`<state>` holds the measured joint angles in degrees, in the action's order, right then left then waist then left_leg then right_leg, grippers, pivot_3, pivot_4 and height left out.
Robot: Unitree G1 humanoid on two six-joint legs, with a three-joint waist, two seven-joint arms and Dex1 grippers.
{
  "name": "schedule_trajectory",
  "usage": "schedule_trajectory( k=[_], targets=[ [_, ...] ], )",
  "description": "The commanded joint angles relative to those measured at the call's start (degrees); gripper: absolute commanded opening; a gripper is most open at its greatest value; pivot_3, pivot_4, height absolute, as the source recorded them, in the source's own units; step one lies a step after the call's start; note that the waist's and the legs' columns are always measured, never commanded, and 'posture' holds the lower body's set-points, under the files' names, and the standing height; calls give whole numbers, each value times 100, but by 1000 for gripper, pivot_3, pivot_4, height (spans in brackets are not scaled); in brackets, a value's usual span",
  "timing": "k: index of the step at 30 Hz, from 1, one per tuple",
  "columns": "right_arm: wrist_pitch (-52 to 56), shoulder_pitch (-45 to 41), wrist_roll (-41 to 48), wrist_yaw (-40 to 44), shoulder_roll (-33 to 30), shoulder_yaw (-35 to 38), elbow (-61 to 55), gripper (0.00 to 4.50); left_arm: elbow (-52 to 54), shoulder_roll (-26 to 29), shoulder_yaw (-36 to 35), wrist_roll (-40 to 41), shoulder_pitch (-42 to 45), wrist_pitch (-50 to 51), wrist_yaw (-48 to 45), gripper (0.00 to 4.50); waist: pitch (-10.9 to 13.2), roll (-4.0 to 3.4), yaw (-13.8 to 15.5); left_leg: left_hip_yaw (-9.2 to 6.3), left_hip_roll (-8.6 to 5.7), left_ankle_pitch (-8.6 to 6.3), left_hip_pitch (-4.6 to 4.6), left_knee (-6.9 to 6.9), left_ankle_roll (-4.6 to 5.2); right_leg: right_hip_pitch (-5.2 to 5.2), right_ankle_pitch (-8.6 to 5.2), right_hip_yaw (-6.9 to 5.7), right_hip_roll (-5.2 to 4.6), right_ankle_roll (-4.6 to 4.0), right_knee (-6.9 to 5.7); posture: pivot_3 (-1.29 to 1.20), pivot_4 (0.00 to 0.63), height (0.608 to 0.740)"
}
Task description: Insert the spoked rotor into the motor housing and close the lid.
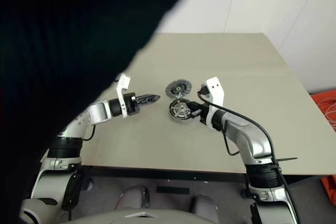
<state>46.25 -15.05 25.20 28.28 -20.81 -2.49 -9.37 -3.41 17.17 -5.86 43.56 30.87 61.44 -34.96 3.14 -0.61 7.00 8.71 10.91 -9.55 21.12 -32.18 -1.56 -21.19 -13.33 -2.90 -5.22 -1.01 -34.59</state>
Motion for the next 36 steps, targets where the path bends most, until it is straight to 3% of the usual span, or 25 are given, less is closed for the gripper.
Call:
schedule_trajectory(
  k=[1, 12, 20, 26, 32, 36],
  targets=[
    [-182, 9, -151, -87, 133, -41, 262, 0, 174, 4, 65, -35, 94, -141, -78, 1625, 0, 0, -1, 1, -2, 0, 0, -1, 0, 0, 0, 0, -2, 0, -1, 0, 0, 740],
    [-3, -127, 48, -41, 140, 141, -224, 0, 139, -61, 60, -77, 4, -174, -33, 1625, -1, 2, -6, -2, 1, 2, -12, -3, -3, 4, -17, 1, -1, 30, -11, 0, 0, 740],
    [-25, 110, -166, -59, 394, -205, 158, 0, 88, -133, 40, -122, -8, -204, 56, 1625, -1, 2, -11, -1, 1, 7, -4, 1, -11, -2, 2, 1, 2, -5, -9, 0, 0, 740],
    [-75, 44, -214, -43, 289, -97, 136, 0, 64, -130, 22, -153, -20, -226, 100, 1625, -2, 2, -7, -2, 1, 6, -14, -1, -10, 7, -18, 1, 0, 30, -9, 0, 0, 740],
    [34, -166, -64, 110, -81, 76, -481, 0, 40, -153, 44, -176, -5, -243, 81, 1625, -1, 1, 15, -3, -1, 6, -6, -2, -10, 4, -18, 1, -2, 30, -9, 0, 0, 740],
    [22, -304, -220, 525, -851, -38, -816, 0, 108, -92, 210, -299, 4, -371, -72, 1625, 0, 0, 14, -3, -1, 8, 0, -1, -13, -2, 1, 1, 1, -1, -9, 0, 0, 740]
  ],
)
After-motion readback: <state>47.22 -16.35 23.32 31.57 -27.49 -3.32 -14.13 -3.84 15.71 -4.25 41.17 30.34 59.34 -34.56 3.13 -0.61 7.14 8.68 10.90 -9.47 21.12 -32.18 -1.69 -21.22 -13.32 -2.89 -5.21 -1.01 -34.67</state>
